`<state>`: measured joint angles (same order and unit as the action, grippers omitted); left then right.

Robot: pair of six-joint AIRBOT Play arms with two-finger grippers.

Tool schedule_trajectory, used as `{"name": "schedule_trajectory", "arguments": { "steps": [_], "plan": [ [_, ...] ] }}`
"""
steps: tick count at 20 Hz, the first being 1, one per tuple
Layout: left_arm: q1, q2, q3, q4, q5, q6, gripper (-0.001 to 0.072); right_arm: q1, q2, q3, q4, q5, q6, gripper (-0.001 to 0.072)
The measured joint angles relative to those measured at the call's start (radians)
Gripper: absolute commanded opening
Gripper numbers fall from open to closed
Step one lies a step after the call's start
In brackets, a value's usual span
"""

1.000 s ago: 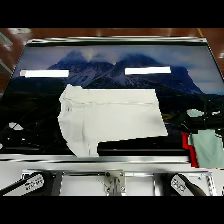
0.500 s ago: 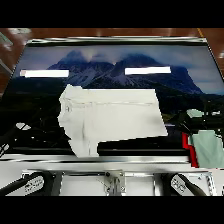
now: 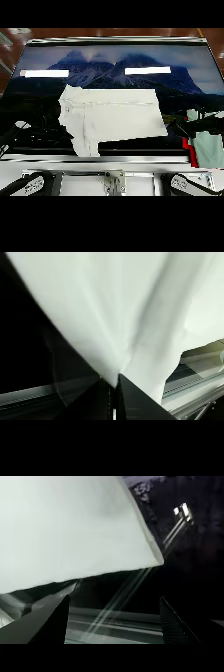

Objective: Fold the shirts.

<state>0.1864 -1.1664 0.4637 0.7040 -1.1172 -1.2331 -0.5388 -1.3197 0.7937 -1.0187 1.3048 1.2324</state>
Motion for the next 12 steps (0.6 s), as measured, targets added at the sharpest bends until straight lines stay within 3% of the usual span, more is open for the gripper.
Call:
{"name": "schedule_trajectory", "arguments": {
  "steps": [9,10,11,12],
  "plan": [
    [-0.002,0.009,0.053,-0.008,-0.026,0.016,0.0034,0.032,-0.168,0.001,0.091,-0.070,-0.004,0.0673],
    [-0.002,0.009,0.054,-0.009,-0.026,0.016,0.0034,0.053,-0.181,0.001,0.102,-0.067,-0.005,0.0648],
    [-0.002,0.009,0.056,-0.012,-0.027,0.016,0.0034,0.080,-0.191,0.001,0.105,-0.074,-0.010,0.0409],
    [-0.002,0.009,0.057,-0.014,-0.027,0.016,0.0033,0.109,-0.201,0.002,0.099,-0.101,-0.015,0.0082]
  ]
}}
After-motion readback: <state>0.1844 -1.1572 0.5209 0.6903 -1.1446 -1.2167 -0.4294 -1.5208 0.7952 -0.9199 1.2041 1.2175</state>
